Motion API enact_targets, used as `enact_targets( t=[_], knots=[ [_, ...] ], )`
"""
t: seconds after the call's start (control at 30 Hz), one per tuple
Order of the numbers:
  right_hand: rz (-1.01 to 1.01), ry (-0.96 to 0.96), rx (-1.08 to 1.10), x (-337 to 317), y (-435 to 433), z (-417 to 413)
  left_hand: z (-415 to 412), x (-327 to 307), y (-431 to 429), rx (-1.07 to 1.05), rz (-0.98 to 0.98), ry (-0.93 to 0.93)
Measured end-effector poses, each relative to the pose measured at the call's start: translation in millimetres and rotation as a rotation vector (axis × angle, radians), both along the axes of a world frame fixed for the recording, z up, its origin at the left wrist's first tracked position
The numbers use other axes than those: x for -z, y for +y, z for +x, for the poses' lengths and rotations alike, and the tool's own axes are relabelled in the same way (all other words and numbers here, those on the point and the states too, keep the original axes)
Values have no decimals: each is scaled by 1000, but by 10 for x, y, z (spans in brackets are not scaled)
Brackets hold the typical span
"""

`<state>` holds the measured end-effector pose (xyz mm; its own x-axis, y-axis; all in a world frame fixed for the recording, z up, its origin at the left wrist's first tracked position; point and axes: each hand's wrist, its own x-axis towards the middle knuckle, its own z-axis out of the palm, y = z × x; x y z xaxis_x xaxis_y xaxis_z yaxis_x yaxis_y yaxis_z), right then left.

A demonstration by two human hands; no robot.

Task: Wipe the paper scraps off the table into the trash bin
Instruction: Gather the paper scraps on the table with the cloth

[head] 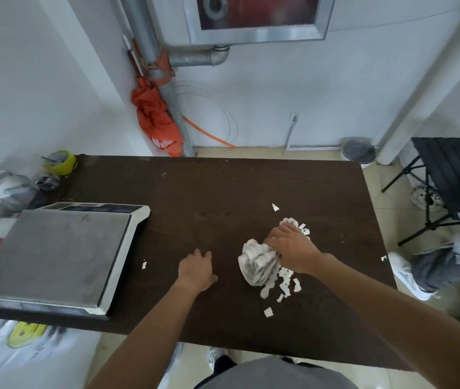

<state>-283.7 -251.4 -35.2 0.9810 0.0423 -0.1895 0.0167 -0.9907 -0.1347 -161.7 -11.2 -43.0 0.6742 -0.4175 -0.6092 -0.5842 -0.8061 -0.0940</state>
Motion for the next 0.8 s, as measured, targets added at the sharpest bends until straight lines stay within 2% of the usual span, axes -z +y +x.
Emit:
enact_targets(
  t=[0.1,0.33,0.8],
  knots=[
    [19,-61,69,-77,-121,72,-41,-11,-186,35,-28,50],
    [-2,-73,139,-276,-363,109,46,-22,-501,68,-76,109],
    [-48,-86,287,-67,-665,543,6,164,-724,-76,-71,189]
  ],
)
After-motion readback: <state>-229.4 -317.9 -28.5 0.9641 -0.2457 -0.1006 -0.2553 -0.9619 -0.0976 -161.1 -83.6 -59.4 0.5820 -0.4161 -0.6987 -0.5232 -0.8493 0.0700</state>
